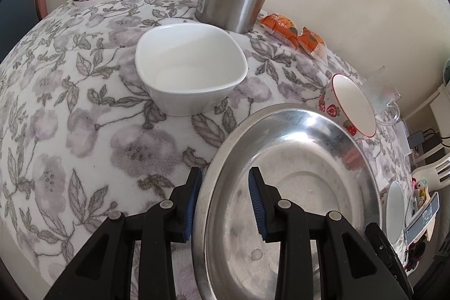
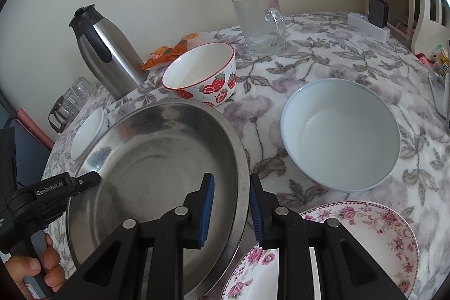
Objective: Organize plates and bowls
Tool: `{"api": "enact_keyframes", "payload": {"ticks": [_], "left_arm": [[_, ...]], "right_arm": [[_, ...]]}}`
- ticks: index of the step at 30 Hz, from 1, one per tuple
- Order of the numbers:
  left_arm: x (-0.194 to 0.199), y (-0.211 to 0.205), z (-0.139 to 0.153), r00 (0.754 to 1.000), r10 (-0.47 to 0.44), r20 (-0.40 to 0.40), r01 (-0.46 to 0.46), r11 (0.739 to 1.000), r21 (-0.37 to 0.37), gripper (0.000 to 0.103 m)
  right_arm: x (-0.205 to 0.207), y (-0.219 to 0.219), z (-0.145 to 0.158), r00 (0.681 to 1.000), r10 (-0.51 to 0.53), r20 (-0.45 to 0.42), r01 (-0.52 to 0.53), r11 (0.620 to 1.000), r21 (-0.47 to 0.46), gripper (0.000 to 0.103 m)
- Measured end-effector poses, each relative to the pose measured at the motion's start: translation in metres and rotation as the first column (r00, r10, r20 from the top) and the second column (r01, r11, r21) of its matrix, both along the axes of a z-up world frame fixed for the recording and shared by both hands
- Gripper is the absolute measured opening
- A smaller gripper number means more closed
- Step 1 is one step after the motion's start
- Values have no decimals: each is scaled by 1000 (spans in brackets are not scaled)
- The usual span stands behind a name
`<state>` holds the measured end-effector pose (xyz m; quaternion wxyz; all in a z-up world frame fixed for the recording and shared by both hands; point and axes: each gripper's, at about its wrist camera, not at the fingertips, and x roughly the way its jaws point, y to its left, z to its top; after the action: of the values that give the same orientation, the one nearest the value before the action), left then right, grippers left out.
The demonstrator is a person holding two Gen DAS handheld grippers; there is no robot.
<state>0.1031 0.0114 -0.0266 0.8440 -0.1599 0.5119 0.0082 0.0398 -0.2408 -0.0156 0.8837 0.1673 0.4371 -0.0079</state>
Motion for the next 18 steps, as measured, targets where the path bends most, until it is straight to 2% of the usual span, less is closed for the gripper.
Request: {"api": "enact_keyframes", "payload": {"ticks": [18], "left_arm": [[7, -4, -14, 999, -7, -38, 8, 1000, 21, 34]], "right_arm": [[1, 1, -1, 1000, -1, 1, 1, 1000, -14, 27]]}}
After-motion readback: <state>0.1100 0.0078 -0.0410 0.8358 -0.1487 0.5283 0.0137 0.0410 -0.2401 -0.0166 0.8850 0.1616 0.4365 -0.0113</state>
